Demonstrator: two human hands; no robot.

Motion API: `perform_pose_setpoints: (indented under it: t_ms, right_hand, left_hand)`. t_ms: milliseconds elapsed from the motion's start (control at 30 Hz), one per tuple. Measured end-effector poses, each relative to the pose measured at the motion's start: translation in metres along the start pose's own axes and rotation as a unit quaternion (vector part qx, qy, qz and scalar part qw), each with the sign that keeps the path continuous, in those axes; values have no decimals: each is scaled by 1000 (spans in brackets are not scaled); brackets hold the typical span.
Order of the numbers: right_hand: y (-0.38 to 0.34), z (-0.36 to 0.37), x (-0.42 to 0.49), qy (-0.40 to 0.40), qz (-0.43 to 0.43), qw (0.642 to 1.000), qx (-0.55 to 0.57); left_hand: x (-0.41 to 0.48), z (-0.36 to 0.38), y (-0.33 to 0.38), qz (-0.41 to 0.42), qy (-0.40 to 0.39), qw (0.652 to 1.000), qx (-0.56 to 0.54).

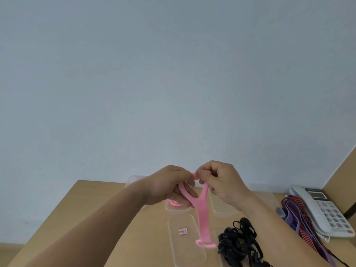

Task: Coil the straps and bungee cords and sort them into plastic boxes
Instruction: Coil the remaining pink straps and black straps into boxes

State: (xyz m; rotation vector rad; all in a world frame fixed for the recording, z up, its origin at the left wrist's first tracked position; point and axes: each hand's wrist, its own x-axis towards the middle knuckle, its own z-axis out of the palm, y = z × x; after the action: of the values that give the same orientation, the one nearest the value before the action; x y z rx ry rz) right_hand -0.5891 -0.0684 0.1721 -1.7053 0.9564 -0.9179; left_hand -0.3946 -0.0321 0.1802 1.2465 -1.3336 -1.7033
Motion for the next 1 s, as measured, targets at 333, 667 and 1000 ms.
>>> perform_pose_setpoints:
  t_ms: [333,667,1000]
  right_hand:
    - [4,6,-3,23,-70,995,-73]
    - [10,7,-7,36,-66,994,-76]
    - [9,10,-5,13,-7,1000,-10]
  left_hand:
    - [2,-2,-6,26,47,998,-42]
    - [2,-2,-9,42,53,996,-61]
    - [4,4,-9,115,156,980,38]
